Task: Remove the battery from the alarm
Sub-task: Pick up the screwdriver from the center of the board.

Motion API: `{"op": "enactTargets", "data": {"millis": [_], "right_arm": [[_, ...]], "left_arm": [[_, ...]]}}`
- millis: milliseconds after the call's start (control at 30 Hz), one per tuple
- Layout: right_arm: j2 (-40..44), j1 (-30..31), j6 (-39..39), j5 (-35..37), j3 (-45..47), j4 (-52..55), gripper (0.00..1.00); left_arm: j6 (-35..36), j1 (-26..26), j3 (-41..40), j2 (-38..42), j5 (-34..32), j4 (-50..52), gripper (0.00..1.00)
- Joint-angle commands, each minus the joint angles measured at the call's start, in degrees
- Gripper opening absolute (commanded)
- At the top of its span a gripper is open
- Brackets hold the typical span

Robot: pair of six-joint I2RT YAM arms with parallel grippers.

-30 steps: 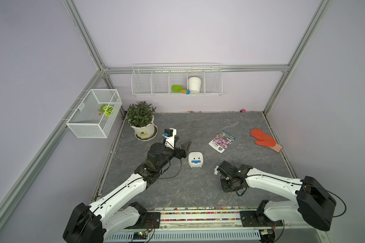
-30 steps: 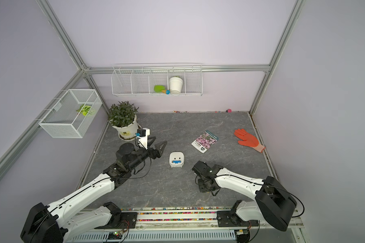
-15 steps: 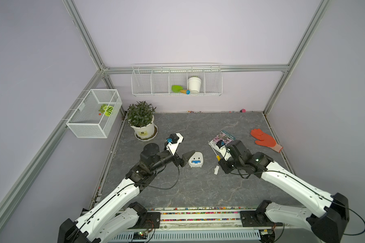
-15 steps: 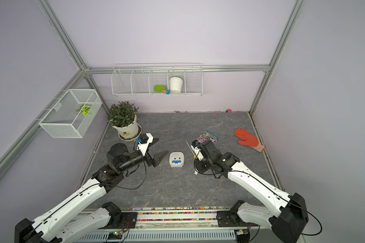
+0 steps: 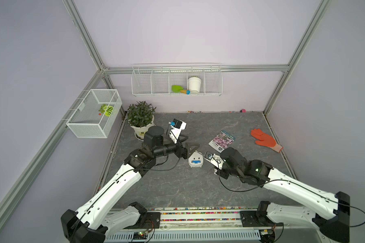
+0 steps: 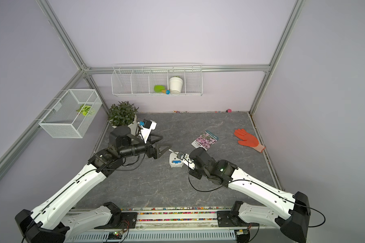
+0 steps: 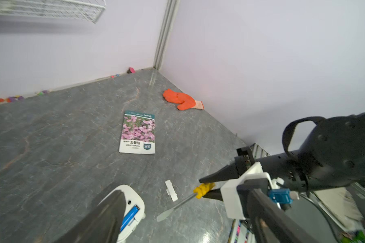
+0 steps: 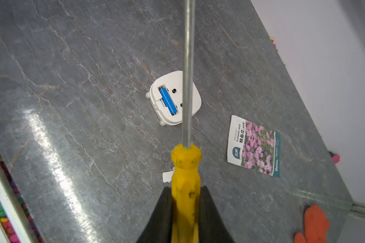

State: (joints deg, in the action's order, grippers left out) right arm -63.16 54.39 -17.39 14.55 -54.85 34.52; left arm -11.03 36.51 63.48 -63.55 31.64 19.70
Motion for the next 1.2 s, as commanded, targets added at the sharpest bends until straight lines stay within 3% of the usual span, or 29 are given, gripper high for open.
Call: {"op": "enactTargets", "data": {"millis": [0,133,433,667,967,1067,1167], "right_arm": [[0.14,1.35,-7.58,1.71,-1.93,-0.08,0.0],[1.29,2.53,-11.35,1.47,-2.46,0.33,0.0],[4.61,2.89,-17.01,-2.58,-1.23,-1.27,0.0],[3.46,3.37,-19.22,-2.46,-1.21,-1.72,0.0],[1.04,3.66,-20.46,-1.05,-2.1,-1.74,0.0],[1.1,3.64,-20.49,-0.67,-1.9,-2.08,0.0],[0.94,3.66,-20.41,-0.07,-1.71,-2.43,0.0]], "left_arm": [[5.74,-0.38,4.67,-3.28,8.35,14.39,0.94],[11.72,-0.39,7.6,-7.22,12.44,21.89,0.93],[19.68,-0.39,10.45,-14.43,14.16,28.12,0.82],[25.05,-0.39,13.99,-20.84,24.31,33.12,0.59],[31.67,-0.37,18.9,-27.62,29.09,42.89,0.2],[32.29,-0.39,18.96,-28.0,29.45,43.55,0.15],[32.66,-0.39,18.78,-28.28,29.59,43.92,0.16]]}}
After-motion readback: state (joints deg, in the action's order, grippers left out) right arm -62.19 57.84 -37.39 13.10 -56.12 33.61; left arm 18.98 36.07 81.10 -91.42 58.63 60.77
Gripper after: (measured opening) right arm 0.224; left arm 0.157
